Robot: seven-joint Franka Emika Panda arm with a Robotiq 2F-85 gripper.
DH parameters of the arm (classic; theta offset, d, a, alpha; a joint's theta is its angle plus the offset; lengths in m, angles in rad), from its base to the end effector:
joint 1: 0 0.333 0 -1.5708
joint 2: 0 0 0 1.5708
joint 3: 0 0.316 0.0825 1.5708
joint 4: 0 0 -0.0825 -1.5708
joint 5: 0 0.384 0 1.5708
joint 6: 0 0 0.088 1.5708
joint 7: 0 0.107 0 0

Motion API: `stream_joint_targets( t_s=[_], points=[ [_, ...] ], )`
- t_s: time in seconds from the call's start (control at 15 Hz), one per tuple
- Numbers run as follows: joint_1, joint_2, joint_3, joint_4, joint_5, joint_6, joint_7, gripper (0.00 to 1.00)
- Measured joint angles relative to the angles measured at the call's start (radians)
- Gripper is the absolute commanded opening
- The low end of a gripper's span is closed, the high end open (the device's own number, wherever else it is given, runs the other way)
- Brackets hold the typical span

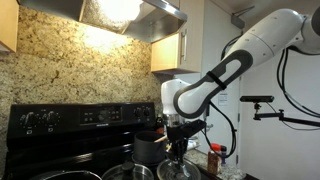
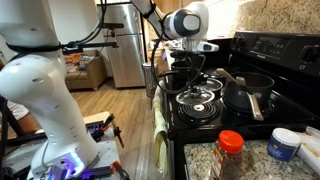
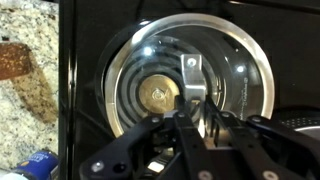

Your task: Slide the brown pot handle to the right, put the lid on the covered pot, and then put the pot with a black handle on the right front plate

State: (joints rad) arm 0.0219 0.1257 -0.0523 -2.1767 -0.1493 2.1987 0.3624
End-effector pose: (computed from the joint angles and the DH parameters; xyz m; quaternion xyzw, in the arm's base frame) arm 0.5386 -0.0214 0.3259 0.9857 -0.1483 -0.0409 0.0690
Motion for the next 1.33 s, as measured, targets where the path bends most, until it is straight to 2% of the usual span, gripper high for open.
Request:
stream_joint_targets(
  t_s=[0.07, 0.13, 0.47, 0.53, 0.87, 1.07, 1.33],
  points=[
    [0.008, -0.007, 0.003, 0.022, -0.025, -0.029, 0.0, 0.12],
    [0.013, -0.014, 0.007, 0.046, -0.043, -0.053, 0.0, 0.2],
    [0.022, -0.029, 0.018, 0.086, -0.059, -0.09, -0.014, 0.2],
    [0.022, -0.028, 0.018, 0.086, -0.06, -0.09, -0.015, 0.12],
    [0.022, -0.016, 0.018, 0.099, -0.07, -0.086, -0.016, 0.12],
    [0.024, 0.018, 0.023, 0.181, -0.119, -0.09, -0.055, 0.12],
    [0.033, 0.121, 0.047, 0.346, -0.121, -0.135, -0.193, 0.12]
  ],
)
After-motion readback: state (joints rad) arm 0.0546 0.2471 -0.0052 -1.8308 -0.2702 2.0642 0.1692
